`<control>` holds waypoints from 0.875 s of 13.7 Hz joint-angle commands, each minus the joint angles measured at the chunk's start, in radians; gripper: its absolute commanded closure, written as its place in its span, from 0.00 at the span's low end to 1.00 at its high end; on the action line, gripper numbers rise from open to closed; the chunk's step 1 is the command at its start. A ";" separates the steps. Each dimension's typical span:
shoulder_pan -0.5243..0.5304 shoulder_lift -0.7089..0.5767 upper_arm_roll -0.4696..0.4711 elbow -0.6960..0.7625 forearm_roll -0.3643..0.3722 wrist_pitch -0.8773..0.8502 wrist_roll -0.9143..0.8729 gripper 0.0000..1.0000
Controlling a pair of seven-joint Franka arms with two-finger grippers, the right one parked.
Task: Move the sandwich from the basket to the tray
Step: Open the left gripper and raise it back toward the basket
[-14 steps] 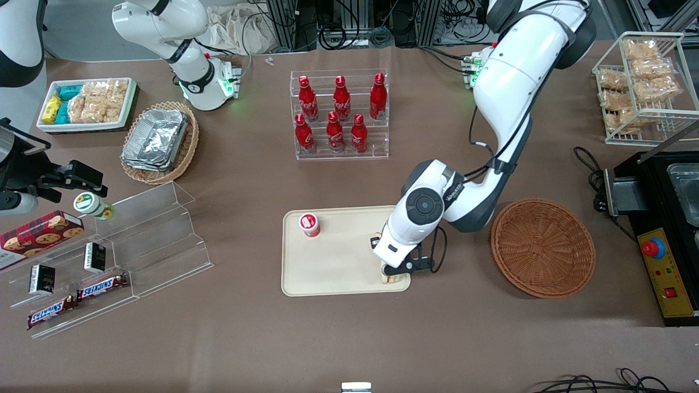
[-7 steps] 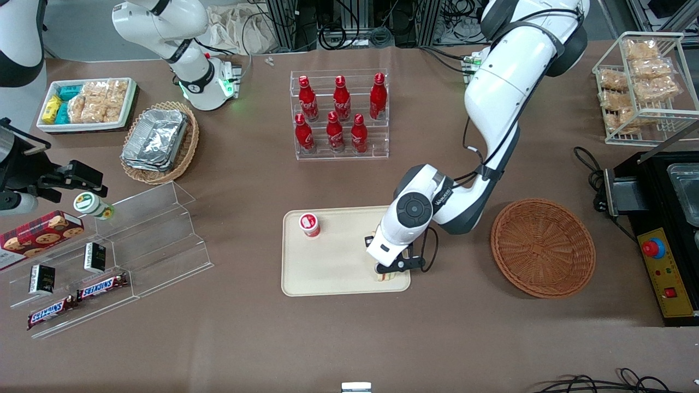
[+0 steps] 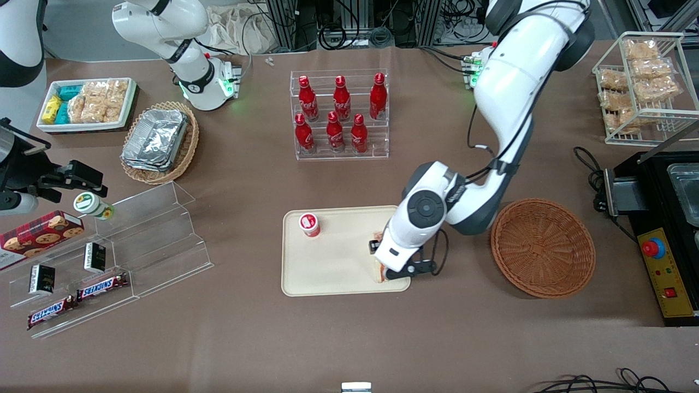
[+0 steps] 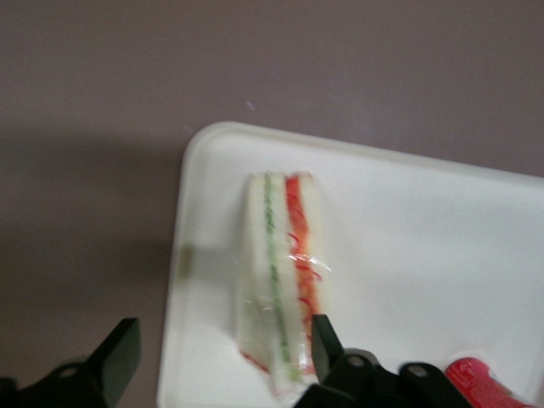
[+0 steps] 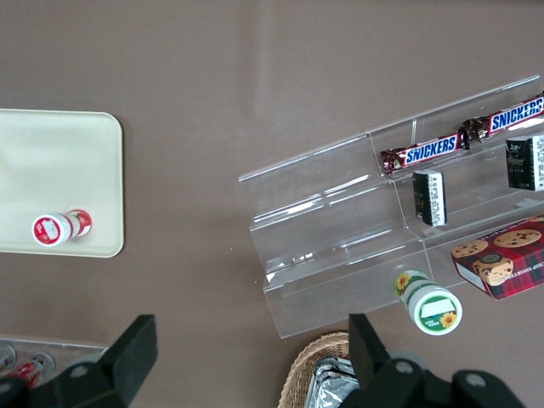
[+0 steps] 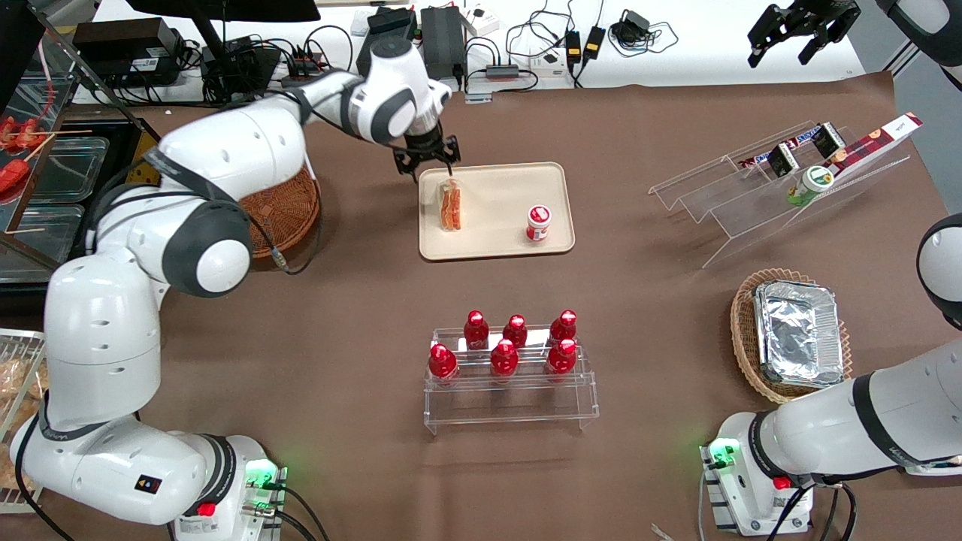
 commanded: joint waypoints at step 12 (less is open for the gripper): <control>0.523 -0.680 0.001 -0.416 -0.141 -0.353 0.885 0.04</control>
